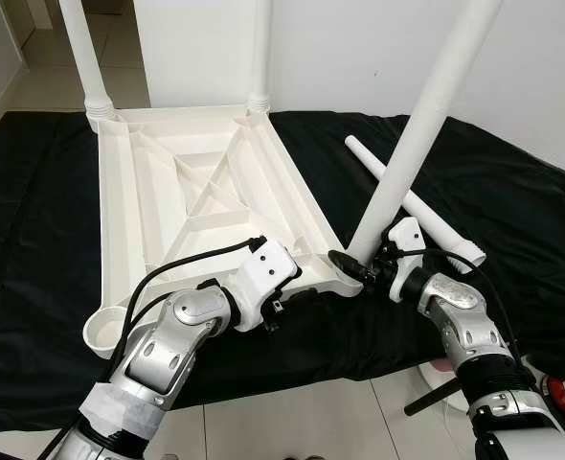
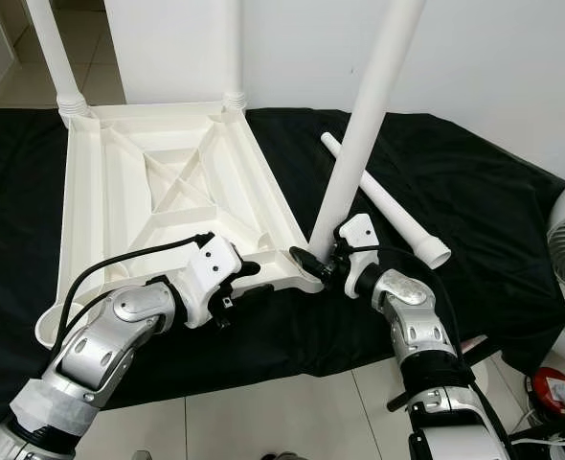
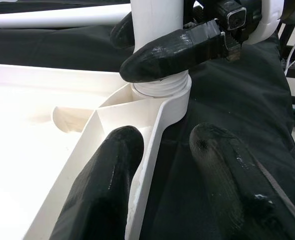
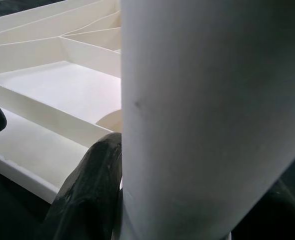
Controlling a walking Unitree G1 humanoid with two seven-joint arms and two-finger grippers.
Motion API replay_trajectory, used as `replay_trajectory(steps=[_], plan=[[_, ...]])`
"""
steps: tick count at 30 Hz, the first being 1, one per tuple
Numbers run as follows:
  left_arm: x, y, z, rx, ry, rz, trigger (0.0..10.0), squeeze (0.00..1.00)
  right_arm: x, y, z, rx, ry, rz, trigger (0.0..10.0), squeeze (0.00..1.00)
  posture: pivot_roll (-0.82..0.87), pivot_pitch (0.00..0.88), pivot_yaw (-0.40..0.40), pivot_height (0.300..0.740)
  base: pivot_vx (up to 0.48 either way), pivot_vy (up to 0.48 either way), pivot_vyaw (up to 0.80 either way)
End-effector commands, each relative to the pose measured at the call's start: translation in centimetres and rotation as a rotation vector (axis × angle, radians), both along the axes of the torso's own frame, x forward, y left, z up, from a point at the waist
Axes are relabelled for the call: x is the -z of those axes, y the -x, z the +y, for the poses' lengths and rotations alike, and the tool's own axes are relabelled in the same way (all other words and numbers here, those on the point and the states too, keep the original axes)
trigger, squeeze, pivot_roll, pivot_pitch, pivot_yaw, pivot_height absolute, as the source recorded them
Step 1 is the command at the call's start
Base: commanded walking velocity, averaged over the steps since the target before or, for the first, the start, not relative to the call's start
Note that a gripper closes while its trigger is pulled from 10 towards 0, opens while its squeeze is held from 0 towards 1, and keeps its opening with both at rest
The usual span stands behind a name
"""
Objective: Building children table
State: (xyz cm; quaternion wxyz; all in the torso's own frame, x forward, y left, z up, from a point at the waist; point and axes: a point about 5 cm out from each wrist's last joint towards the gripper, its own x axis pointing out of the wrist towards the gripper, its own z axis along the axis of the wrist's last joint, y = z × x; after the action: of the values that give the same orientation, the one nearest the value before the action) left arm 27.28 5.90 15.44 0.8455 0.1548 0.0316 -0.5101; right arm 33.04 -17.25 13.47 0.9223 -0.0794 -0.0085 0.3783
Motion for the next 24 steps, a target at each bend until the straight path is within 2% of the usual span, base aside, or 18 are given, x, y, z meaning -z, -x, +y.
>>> replay_trajectory(steps=[1, 3, 6, 14, 15, 17, 18, 19, 21, 22, 24], plan=[[-0.1, 0.1, -0.2, 0.003, -0.002, 0.0, 10.0, 0.0, 1.3, 0.4, -0.1, 0.003, 0.004, 0.063, 10.0, 0.0, 0.08, 0.058, -0.088, 0.74, 0.0, 0.0, 0.0], [-0.1, 0.1, -0.3, 0.005, -0.006, -0.001, 10.0, 0.0, 1.3, 0.3, 0.0, 0.045, -0.006, 0.069, 10.0, 0.0, 0.08, 0.059, -0.089, 0.74, 0.0, 0.0, 0.0], [0.0, 0.1, -0.3, 0.005, -0.005, 0.002, 10.0, 0.0, 1.7, -0.1, 0.4, 0.198, 0.036, 0.074, 10.0, 0.0, 0.07, 0.057, -0.092, 0.74, 0.0, 0.0, 0.0], [0.0, 0.1, -0.4, 0.001, -0.001, 0.003, 10.0, 0.0, 2.0, 0.3, 2.0, 0.315, -0.007, 0.094, 10.0, 0.0, 0.07, 0.052, -0.096, 0.74, 0.0, 0.0, 0.0], [0.0, 0.1, -0.4, 0.0, 0.001, 0.003, 10.0, 0.0, 2.1, 0.3, 2.5, 0.398, -0.024, 0.097, 10.0, 0.0, 0.07, 0.051, -0.098, 0.74, 0.0, 0.0, 0.0], [0.0, 0.1, -0.4, 0.0, 0.001, 0.003, 10.0, 0.0, 2.1, 0.3, 2.5, 0.398, -0.024, 0.097, 10.0, 0.0, 0.07, 0.051, -0.098, 0.74, 0.0, 0.0, 0.0], [0.1, 0.1, -0.4, -0.001, 0.001, 0.004, 10.0, 0.0, 2.2, 0.5, 3.1, 0.482, -0.045, 0.103, 10.0, 0.0, 0.07, 0.052, -0.098, 0.74, 0.0, 0.0, 0.0], [0.1, 0.1, -0.4, -0.001, 0.001, 0.004, 10.0, 0.0, 2.2, 0.5, 3.1, 0.482, -0.045, 0.103, 10.0, 0.0, 0.07, 0.052, -0.098, 0.74, 0.0, 0.0, 0.0], [0.1, 0.1, -0.3, -0.002, 0.003, 0.005, 10.0, 0.0, 2.3, 0.9, 4.3, 0.654, -0.064, 0.099, 10.0, 0.0, 0.08, 0.053, -0.097, 0.74, 0.0, 0.0, 0.0], [0.1, 0.1, -0.3, -0.002, 0.003, 0.005, 10.0, 0.0, 2.3, 0.9, 4.3, 0.654, -0.064, 0.099, 10.0, 0.0, 0.08, 0.053, -0.097, 0.74, 0.0, 0.0, 0.0], [0.1, 0.2, -0.4, -0.002, 0.002, 0.005, 10.0, 0.0, 2.2, 1.1, 5.1, 0.728, -0.073, 0.102, 10.0, 0.0, 0.08, 0.052, -0.099, 0.74, 0.0, 0.0, 0.0]])
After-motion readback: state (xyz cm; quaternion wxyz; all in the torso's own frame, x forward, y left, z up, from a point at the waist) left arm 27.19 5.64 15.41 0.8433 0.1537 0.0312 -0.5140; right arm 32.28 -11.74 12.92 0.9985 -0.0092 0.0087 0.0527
